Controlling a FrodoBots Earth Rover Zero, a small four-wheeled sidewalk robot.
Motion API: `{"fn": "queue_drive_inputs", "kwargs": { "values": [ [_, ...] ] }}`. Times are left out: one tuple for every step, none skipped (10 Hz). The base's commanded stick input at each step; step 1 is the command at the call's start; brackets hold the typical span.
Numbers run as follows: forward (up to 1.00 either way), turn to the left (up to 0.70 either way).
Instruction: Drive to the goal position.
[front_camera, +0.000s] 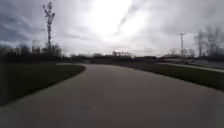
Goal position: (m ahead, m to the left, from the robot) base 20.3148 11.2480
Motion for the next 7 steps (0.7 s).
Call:
{"fn": "queue_drive_inputs", "kwargs": {
  "values": [
    [1.00, 0.00],
    [1.00, 0.00],
    [1.00, 0.00],
    [1.00, 0.00],
    [1.00, 0.00],
    [1.00, 0.00],
    [1.00, 0.00]
  ]
}}
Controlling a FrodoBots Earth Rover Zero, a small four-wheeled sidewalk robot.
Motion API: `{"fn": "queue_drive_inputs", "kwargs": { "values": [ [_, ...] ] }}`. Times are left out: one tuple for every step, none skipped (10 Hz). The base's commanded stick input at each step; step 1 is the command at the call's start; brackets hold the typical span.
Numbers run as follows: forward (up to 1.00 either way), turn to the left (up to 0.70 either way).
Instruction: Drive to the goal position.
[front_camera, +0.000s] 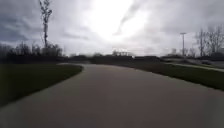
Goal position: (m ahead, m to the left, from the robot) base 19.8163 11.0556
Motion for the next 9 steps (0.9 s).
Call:
{"fn": "queue_drive_inputs", "kwargs": {
  "values": [
    [1.00, 0.00],
    [1.00, 0.00],
    [1.00, 0.00],
    [1.00, 0.00],
    [1.00, 0.00],
    [1.00, 0.00],
    [1.00, 0.10],
    [1.00, 0.27],
    [1.00, 0.24]
  ]
}}
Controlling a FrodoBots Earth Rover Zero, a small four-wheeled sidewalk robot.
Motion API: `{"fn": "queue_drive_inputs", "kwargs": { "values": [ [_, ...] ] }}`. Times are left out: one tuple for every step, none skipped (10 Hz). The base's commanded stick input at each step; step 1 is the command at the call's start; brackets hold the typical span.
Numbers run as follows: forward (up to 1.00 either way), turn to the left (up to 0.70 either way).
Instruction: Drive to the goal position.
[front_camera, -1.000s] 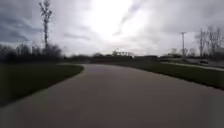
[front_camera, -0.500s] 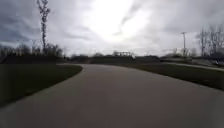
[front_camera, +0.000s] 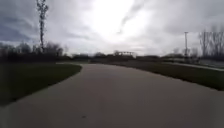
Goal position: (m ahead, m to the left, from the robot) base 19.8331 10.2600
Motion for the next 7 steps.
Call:
{"fn": "queue_drive_inputs", "kwargs": {
  "values": [
    [1.00, 0.02],
    [1.00, 0.00],
    [1.00, 0.00],
    [1.00, 0.00],
    [1.00, 0.00],
    [1.00, 0.00],
    [1.00, 0.00]
  ]
}}
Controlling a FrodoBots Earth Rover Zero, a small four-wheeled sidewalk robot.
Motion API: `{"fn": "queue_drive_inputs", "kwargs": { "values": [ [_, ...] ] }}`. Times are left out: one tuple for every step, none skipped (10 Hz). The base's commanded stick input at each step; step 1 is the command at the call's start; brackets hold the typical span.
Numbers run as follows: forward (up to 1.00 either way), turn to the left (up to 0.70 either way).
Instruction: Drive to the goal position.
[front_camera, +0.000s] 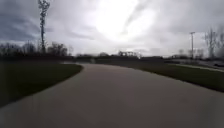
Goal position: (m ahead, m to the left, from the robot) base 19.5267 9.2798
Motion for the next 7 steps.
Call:
{"fn": "queue_drive_inputs", "kwargs": {
  "values": [
    [1.00, 0.00],
    [1.00, 0.00],
    [1.00, 0.00],
    [1.00, 0.00],
    [1.00, 0.00],
    [1.00, 0.00],
    [1.00, 0.00]
  ]
}}
